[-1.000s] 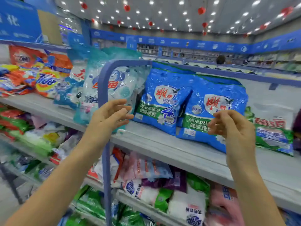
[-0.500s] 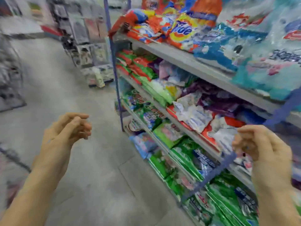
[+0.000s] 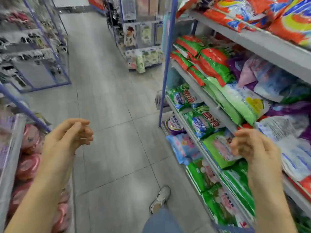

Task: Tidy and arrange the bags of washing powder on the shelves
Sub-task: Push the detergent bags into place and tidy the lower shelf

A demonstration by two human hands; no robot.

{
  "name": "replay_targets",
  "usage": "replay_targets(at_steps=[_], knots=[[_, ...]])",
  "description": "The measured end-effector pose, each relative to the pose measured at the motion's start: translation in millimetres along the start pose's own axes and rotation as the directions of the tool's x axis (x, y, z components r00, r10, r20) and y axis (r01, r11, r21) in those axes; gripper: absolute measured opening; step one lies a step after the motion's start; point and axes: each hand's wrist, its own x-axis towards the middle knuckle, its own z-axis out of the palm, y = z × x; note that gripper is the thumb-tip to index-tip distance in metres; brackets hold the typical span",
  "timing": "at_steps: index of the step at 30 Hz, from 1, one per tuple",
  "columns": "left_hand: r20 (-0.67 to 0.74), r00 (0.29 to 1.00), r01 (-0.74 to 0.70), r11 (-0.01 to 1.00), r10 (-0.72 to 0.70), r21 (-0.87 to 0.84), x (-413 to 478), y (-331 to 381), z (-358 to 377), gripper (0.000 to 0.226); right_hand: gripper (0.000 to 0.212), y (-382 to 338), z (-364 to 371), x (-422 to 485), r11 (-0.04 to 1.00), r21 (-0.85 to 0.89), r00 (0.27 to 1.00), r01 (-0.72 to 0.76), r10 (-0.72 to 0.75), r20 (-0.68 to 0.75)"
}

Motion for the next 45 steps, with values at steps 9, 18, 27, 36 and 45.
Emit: replay_targets(at_steps=[9, 18, 27, 36, 45], knots=[[0.001, 0.998, -0.055, 0.995, 0.056, -0.088, 176.1, -3.6, 85.9, 0.034, 0.036, 11.7, 59.5, 178.6, 0.998, 0.031, 0.998, 0.055, -0.055, 0.003], [0.106, 0.977, -0.165, 0.973, 0.183, -0.161, 320.4, -0.1, 174.7, 0.044, 0.032, -7.2, 77.5, 303.3, 0.982, -0.04, 0.981, 0.184, -0.186, -0.059], [0.413, 0.839, -0.325, 0.935, 0.354, -0.141, 468.7, -0.1, 279.4, 0.009, 0.028, -69.2, 113.1, 402.7, 0.827, -0.546, 0.985, 0.131, -0.171, -0.024], [0.682, 0.33, -0.815, 0.561, 0.652, -0.142, 552.4, 2.9, 385.3, 0.09, 0.048, -82.8, 168.2, 488.4, -0.055, -0.939, 0.758, 0.34, -0.574, 0.308], [0.509, 0.113, -0.949, 0.244, 0.853, -0.198, 599.1, 18.7, 424.0, 0.045, 0.024, -111.1, 169.2, 521.0, -0.016, -0.964, 0.754, 0.264, -0.62, 0.217]])
